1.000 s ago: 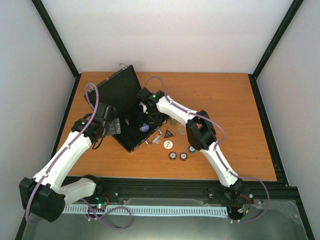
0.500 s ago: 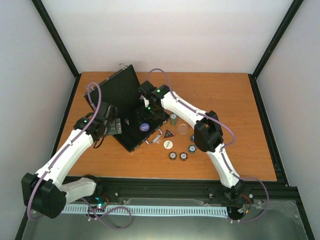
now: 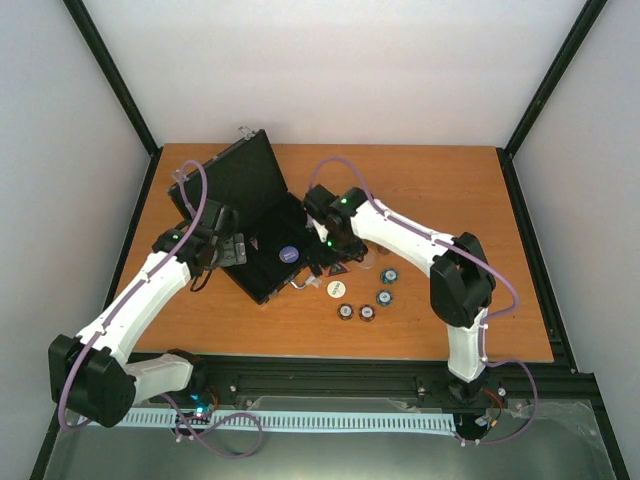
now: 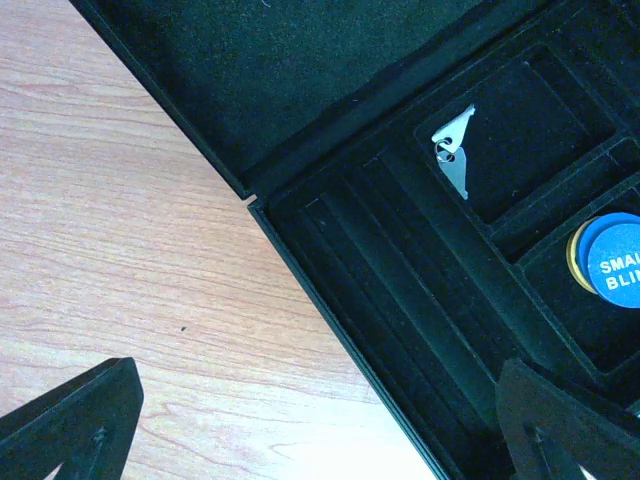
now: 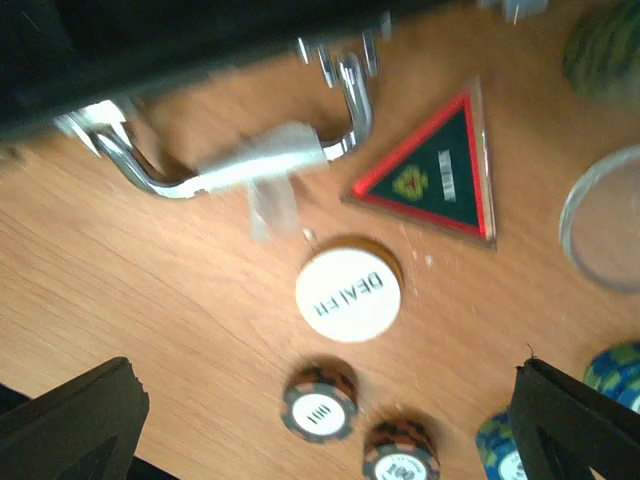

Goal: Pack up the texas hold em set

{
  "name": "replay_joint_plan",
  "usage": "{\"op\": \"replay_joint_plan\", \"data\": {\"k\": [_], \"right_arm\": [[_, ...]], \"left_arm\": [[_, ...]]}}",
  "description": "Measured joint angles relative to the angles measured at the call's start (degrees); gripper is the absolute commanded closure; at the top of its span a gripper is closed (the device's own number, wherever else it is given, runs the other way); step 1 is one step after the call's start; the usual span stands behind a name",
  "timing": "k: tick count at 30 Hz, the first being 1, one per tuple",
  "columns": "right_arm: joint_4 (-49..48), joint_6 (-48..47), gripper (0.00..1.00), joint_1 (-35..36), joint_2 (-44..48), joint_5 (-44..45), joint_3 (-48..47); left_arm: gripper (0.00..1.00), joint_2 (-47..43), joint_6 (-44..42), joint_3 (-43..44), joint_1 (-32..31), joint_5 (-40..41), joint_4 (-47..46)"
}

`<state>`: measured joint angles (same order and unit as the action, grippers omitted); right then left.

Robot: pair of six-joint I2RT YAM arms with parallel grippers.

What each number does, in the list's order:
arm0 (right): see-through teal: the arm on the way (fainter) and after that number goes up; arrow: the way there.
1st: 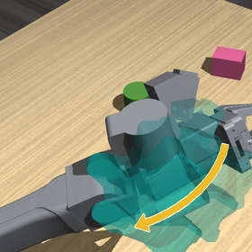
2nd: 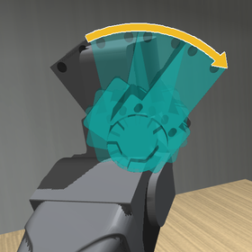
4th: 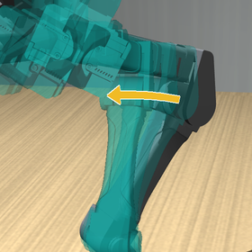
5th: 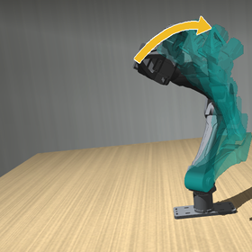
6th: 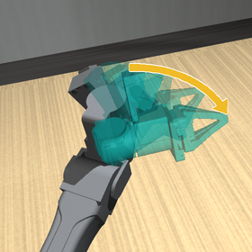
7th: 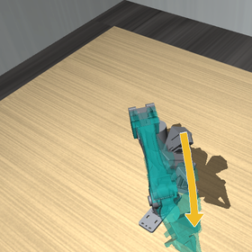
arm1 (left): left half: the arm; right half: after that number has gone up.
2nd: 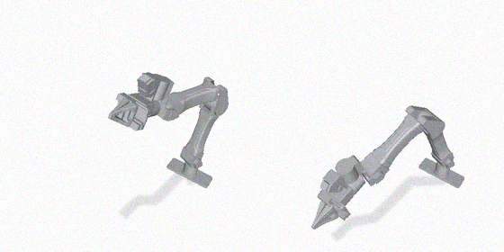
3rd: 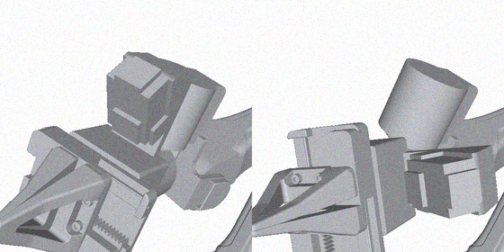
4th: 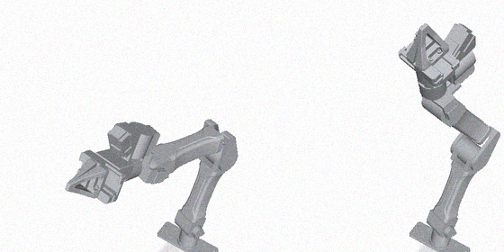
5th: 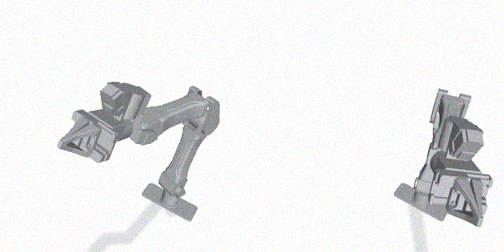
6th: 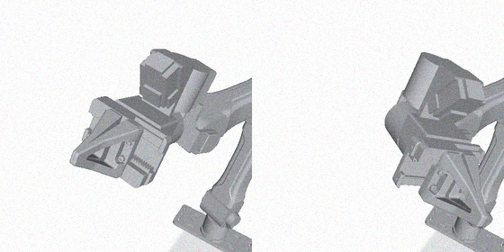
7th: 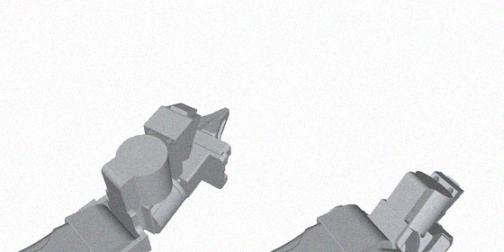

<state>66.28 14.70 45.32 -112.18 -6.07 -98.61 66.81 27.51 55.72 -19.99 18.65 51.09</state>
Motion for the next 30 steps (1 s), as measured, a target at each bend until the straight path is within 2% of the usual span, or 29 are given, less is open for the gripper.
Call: {"op": "replay_joint_plan", "data": {"k": [6, 11, 30], "right_arm": [[-0.5, -1.9, 0.0, 1.2, 1.9, 1.4, 10.4], [-2.8, -2.3, 0.01, 1.3, 2.0, 1.4, 14.7], [-9.6, -2.8, 0.1, 1.3, -5.0, 4.1, 15.3]], "left_arm": [[0.0, 0.7, 0.9, 0.1, 0.0, -0.3, -0.2], [0.0, 1.0, 1.1, 0.1, 0.0, -0.3, -0.2], [0.0, 1.0, 1.2, 0.1, 0.0, -0.2, -0.1]]}}
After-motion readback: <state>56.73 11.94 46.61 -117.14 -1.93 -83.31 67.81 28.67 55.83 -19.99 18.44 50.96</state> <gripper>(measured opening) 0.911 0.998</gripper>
